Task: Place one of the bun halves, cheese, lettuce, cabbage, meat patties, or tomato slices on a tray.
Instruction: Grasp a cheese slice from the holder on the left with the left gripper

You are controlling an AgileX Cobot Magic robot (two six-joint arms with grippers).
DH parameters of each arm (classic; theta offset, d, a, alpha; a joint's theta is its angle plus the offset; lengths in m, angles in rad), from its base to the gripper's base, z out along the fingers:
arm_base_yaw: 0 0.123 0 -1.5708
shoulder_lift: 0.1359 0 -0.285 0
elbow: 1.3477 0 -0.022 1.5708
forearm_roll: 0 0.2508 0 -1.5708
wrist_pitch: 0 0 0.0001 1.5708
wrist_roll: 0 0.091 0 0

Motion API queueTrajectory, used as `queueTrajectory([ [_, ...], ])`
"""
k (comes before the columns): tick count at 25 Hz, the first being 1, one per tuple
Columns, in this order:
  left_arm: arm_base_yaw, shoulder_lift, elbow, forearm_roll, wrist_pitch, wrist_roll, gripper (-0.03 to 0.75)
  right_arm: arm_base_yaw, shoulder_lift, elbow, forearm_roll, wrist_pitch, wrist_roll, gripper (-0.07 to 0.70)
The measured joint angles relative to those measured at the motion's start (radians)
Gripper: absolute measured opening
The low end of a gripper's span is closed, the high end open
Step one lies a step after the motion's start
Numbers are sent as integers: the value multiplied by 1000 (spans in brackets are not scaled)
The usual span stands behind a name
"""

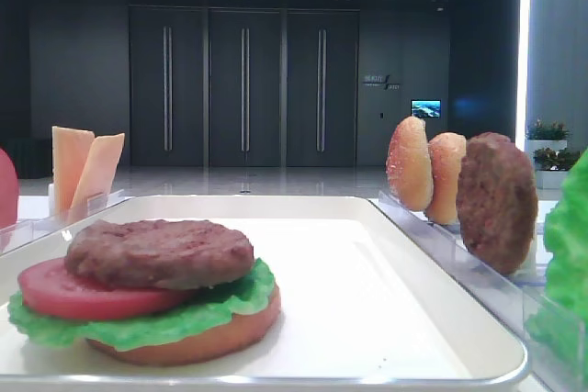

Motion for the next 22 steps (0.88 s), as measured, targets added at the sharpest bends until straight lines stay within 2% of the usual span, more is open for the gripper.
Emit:
queueTrajectory([
  [22, 0, 0, 0, 0, 0, 0, 282, 0, 0, 0, 0, 0, 0, 244],
])
